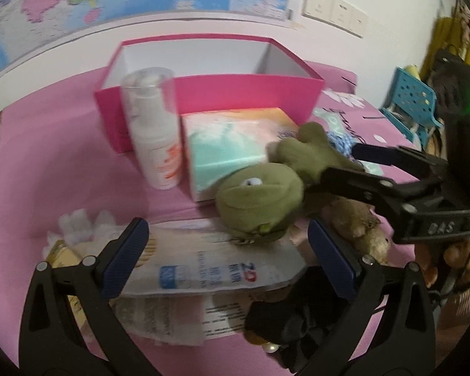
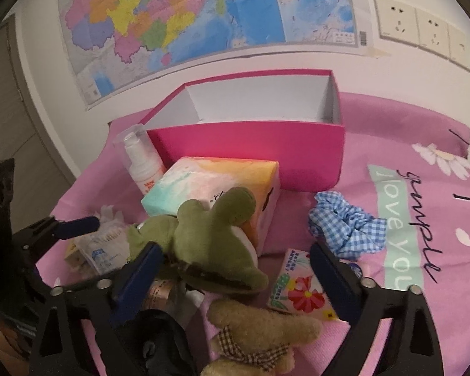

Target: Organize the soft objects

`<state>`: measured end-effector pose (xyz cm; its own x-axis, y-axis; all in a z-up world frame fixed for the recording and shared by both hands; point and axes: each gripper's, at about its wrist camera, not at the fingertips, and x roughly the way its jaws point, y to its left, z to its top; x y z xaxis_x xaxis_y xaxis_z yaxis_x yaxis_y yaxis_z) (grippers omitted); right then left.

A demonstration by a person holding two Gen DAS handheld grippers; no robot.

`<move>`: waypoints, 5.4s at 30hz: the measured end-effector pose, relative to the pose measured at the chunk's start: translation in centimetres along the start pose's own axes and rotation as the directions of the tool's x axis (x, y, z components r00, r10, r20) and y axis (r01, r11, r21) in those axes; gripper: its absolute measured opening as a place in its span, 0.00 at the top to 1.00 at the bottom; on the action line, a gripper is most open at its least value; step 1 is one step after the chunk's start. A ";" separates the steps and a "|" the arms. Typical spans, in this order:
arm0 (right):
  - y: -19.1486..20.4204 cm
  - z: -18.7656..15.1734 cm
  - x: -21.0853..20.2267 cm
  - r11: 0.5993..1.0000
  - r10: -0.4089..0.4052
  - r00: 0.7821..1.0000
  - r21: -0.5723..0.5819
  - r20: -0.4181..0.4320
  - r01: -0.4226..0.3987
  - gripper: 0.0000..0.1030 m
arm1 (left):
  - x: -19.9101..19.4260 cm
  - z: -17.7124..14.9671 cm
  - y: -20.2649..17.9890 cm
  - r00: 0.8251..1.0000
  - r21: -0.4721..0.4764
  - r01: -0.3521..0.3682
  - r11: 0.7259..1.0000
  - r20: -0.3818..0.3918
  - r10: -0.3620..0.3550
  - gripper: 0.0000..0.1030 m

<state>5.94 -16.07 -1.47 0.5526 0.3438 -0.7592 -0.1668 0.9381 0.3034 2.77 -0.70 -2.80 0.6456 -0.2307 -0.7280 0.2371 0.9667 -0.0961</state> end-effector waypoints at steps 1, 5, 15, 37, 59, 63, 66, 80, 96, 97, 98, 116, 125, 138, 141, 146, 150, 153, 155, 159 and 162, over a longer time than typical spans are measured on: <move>0.0 0.0 0.1 1.000 0.014 1.000 -0.001 -0.005 -0.014 0.12 | 0.3 0.1 -0.2 1.000 0.009 0.020 1.000 -0.008 -0.019 0.07; 0.3 -0.1 0.5 0.999 0.046 0.999 -0.012 -0.022 -0.046 0.32 | 1.2 0.2 -0.3 0.997 0.014 0.062 0.998 -0.044 -0.061 0.20; 1.5 -0.1 0.3 0.996 0.043 0.999 -0.082 -0.005 -0.044 0.46 | 2.8 0.3 -0.8 0.985 0.015 0.132 0.991 -0.118 -0.129 0.42; 3.4 2.6 -3.3 0.982 0.021 0.992 -0.189 0.128 0.003 0.46 | -0.8 3.5 -1.2 0.994 0.033 0.114 0.993 -0.010 -0.113 0.42; -0.7 11.9 -1.6 0.989 0.118 0.973 -0.106 0.199 -0.099 0.46 | 0.2 12.7 -0.4 0.995 0.087 -0.009 0.996 0.099 0.000 0.42; -2.3 13.1 0.8 0.991 0.133 0.977 -0.049 0.168 -0.126 0.46 | 2.4 14.2 0.1 0.998 0.086 -0.028 0.996 0.065 0.023 0.42; -3.1 13.5 2.5 0.992 0.127 0.982 -0.022 0.142 -0.125 0.46 | 4.3 14.9 0.3 0.999 0.084 -0.046 0.995 0.027 0.044 0.42; -5.5 12.6 4.4 0.996 0.066 0.995 0.056 0.078 -0.071 0.45 | 4.1 14.6 0.2 0.993 0.101 -0.112 0.989 0.057 0.106 0.41; -0.1 4.7 -5.4 0.957 0.272 0.962 -0.111 0.023 -0.268 0.41 | -3.1 3.8 0.4 0.995 0.135 0.078 0.988 0.056 -0.087 0.30; 0.2 4.0 -5.2 0.955 0.272 0.962 -0.121 0.002 -0.269 0.41 | -3.0 3.1 0.3 0.995 0.129 0.086 0.988 0.041 -0.092 0.30; 0.5 3.5 -4.9 0.954 0.273 0.962 -0.128 -0.019 -0.273 0.41 | -2.8 2.4 0.3 0.995 0.126 0.094 0.988 0.025 -0.098 0.30; 3.5 -1.1 1.2 0.914 0.301 0.921 -0.201 -0.245 -0.352 0.34 | -2.0 -4.4 -1.7 0.981 0.120 0.165 0.979 -0.127 -0.150 0.33; 4.2 -2.3 2.0 0.904 0.288 0.916 -0.235 -0.280 -0.356 0.66 | -1.3 -5.1 -1.5 0.975 0.109 0.167 0.980 -0.164 -0.148 0.55; 4.0 -0.9 -3.0 0.901 0.356 0.922 -0.206 -0.150 -0.382 0.88 | -2.7 -4.1 -2.7 0.971 0.106 0.220 0.970 -0.120 -0.207 0.73; 4.1 -0.2 -4.2 0.898 0.370 0.922 -0.211 -0.110 -0.385 0.89 | -3.3 -3.5 -2.7 0.973 0.113 0.221 0.969 -0.097 -0.210 0.73; 4.2 1.3 -5.6 0.897 0.388 0.920 -0.210 -0.047 -0.389 0.89 | -4.5 -1.7 -2.8 0.974 0.136 0.225 0.965 -0.039 -0.222 0.73; 4.1 2.7 -6.5 0.897 0.392 0.920 -0.217 -0.007 -0.384 0.89 | -5.2 0.0 -2.7 0.976 0.158 0.212 0.964 0.007 -0.215 0.73; 3.9 4.1 -7.2 0.899 0.393 0.919 -0.222 0.031 -0.377 0.89 | -5.7 1.5 -2.7 0.977 0.170 0.198 0.965 0.043 -0.208 0.73; 3.7 5.2 -7.7 0.904 0.384 0.921 -0.228 0.059 -0.362 0.89 | -5.7 2.8 -2.5 0.979 0.178 0.181 0.967 0.065 -0.195 0.73; 3.6 7.8 -7.8 0.915 0.364 0.925 -0.225 0.110 -0.334 0.89 | -6.0 5.2 -2.2 0.977 0.188 0.157 0.970 0.112 -0.180 0.73; 3.5 9.8 -7.8 0.919 0.357 0.924 -0.230 0.136 -0.321 0.89 | -5.7 7.7 -2.0 0.977 0.195 0.132 0.972 0.137 -0.160 0.73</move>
<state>9.08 -15.88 11.12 0.5621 0.6473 -0.5149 -0.5188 0.7607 0.3900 4.17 -2.20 6.73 0.6925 -0.3957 -0.6032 0.4573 0.8875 -0.0572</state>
